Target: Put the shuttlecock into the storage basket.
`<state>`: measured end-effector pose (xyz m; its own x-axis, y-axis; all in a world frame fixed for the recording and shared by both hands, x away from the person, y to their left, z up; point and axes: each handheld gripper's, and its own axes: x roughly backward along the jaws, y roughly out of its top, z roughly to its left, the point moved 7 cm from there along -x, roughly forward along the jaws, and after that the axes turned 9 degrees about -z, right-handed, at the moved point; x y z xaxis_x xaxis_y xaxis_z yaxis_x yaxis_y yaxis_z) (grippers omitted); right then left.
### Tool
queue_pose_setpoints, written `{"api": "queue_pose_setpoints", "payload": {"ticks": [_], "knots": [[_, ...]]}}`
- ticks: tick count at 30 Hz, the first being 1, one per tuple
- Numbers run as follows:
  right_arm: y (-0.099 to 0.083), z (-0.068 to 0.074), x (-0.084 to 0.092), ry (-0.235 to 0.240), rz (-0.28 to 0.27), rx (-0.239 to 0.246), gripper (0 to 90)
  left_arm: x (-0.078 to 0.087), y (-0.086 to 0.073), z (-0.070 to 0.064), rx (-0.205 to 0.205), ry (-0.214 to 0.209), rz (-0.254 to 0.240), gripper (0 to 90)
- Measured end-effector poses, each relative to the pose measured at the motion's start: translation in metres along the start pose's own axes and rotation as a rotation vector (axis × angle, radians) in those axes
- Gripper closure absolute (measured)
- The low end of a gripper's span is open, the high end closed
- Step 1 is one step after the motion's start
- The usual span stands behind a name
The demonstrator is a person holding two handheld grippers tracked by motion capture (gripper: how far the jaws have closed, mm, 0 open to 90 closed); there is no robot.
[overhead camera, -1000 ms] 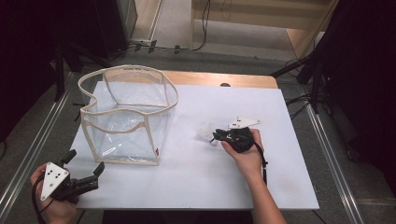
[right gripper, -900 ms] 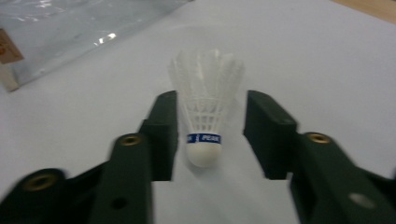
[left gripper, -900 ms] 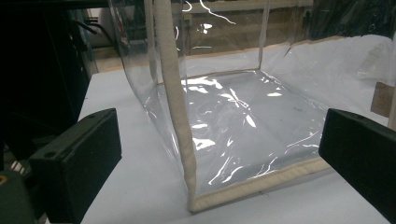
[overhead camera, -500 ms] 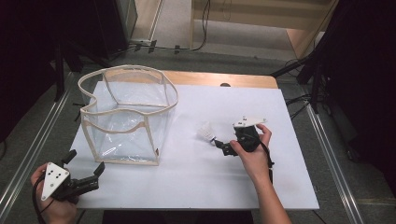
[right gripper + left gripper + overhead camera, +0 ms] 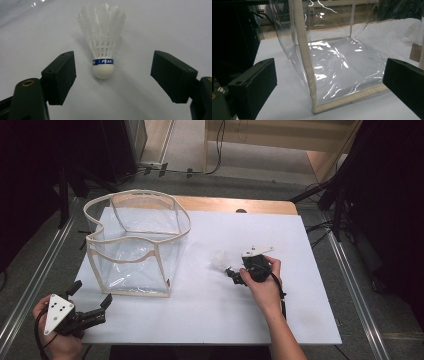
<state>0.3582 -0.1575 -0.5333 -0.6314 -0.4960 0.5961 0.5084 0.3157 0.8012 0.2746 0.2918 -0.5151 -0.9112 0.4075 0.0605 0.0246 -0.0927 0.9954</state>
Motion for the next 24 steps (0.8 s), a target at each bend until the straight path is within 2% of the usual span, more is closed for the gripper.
{"api": "queue_pose_setpoints", "payload": {"ticks": [4, 9, 14, 16, 19, 23, 24], "knots": [[0.0, 0.003, -0.004, 0.013, 0.006, 0.01, 26.5, 0.0, 0.0, 0.0, 0.0, 0.001, -0.001, 0.0], [-0.004, 0.006, -0.013, 0.029, 0.049, 0.026, 37.2, 0.0, 0.0, 0.0, 0.003, 0.001, -0.005, 0.0], [-0.005, 0.008, -0.016, 0.036, 0.056, 0.013, 43.0, 0.0, 0.0, 0.0, -0.005, 0.001, -0.001, 0.0], [-0.005, 0.008, -0.018, 0.028, 0.053, 0.022, 45.5, 0.0, 0.0, -0.001, -0.005, -0.001, -0.001, 0.0], [-0.006, 0.009, -0.021, 0.034, 0.06, 0.0, 48.8, 0.0, 0.0, -0.001, -0.004, -0.003, -0.001, 0.0], [-0.007, 0.011, -0.024, 0.037, 0.071, -0.004, 54.2, 0.001, 0.0, -0.001, -0.006, -0.006, 0.0, 0.0], [-0.008, 0.011, -0.025, 0.04, 0.077, 0.01, 56.7, 0.001, 0.0, -0.001, -0.003, -0.004, -0.002, 0.0]]}}
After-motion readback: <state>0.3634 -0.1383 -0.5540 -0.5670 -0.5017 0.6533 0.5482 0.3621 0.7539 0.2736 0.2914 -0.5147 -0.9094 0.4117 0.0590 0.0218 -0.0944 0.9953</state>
